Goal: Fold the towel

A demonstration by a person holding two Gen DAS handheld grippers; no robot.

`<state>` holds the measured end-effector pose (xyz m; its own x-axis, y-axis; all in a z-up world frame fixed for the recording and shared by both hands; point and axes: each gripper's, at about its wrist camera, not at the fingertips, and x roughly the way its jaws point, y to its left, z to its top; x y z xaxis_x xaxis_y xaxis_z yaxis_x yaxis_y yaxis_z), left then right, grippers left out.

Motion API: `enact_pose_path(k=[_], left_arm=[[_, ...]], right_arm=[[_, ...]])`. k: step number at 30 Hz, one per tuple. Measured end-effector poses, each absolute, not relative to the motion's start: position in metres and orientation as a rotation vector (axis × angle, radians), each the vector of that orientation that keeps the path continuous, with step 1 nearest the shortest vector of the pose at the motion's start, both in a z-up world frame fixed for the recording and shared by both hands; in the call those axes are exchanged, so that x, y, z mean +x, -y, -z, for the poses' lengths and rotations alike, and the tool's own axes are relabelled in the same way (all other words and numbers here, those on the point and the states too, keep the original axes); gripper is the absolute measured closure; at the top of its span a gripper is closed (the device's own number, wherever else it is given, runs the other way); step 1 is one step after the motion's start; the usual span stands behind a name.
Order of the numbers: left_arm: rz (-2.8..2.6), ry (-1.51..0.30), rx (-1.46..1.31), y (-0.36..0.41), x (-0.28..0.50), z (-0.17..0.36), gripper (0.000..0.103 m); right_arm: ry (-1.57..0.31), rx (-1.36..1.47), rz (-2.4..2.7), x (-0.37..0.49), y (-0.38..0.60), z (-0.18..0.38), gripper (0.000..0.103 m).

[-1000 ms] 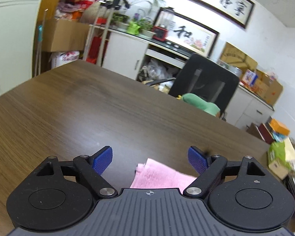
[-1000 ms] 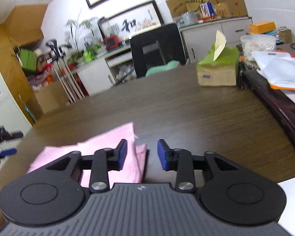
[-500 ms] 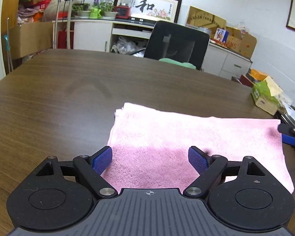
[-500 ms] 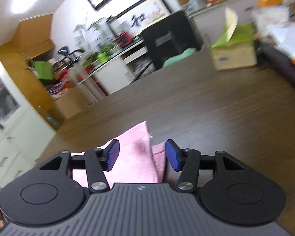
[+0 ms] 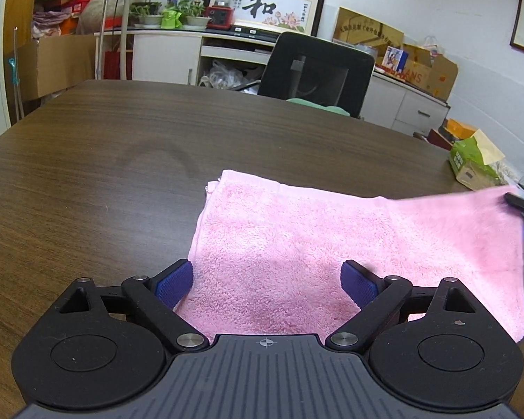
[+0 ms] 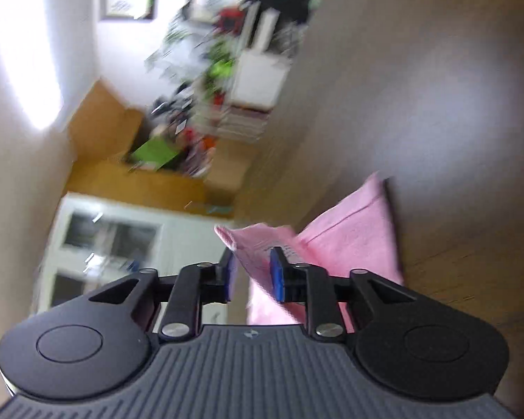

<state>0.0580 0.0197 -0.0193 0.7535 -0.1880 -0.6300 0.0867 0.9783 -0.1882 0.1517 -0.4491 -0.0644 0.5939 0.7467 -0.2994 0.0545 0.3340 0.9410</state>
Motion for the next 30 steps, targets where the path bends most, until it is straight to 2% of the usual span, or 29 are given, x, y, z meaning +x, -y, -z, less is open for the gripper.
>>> enact_pose_path(k=[2,3,8,10,12,18,21,25,30], left_arm=[[0.144,-0.7,-0.145,-0.019,0.058,0.02,0.009],[0.14,-0.7,-0.144,-0.02,0.058,0.02,0.009],[0.108,-0.699,-0.158,-0.024,0.06,0.021,0.009],[0.098,-0.695,-0.169,-0.027,0.06,0.021,0.008],[0.099,-0.694,-0.174,-0.03,0.06,0.021,0.007],[0.078,-0.716,-0.12,-0.026,0.061,0.026,0.007],[0.071,-0.723,-0.068,-0.023,0.059,0.027,0.007],[0.061,-0.695,-0.027,-0.021,0.054,0.024,0.007],[0.05,-0.648,-0.036,-0.03,0.05,0.014,0.007]], right_arm=[[-0.836,1.075,-0.428,0.153,0.451,0.062,0.058],[-0.816,1.051,-0.41,0.152,0.451,0.061,0.044],[-0.635,0.936,-0.392,0.136,0.454,0.038,0.043],[-0.625,0.927,-0.464,0.135,0.447,0.035,0.036],[-0.65,0.918,-0.52,0.139,0.44,0.036,0.033],[-0.848,0.801,-0.465,0.154,0.415,0.054,0.032],[-0.837,0.762,-0.475,0.148,0.409,0.049,0.029],[-0.803,0.728,-0.55,0.129,0.401,0.038,0.019],[-0.829,0.723,-0.635,0.111,0.381,0.033,0.017]])
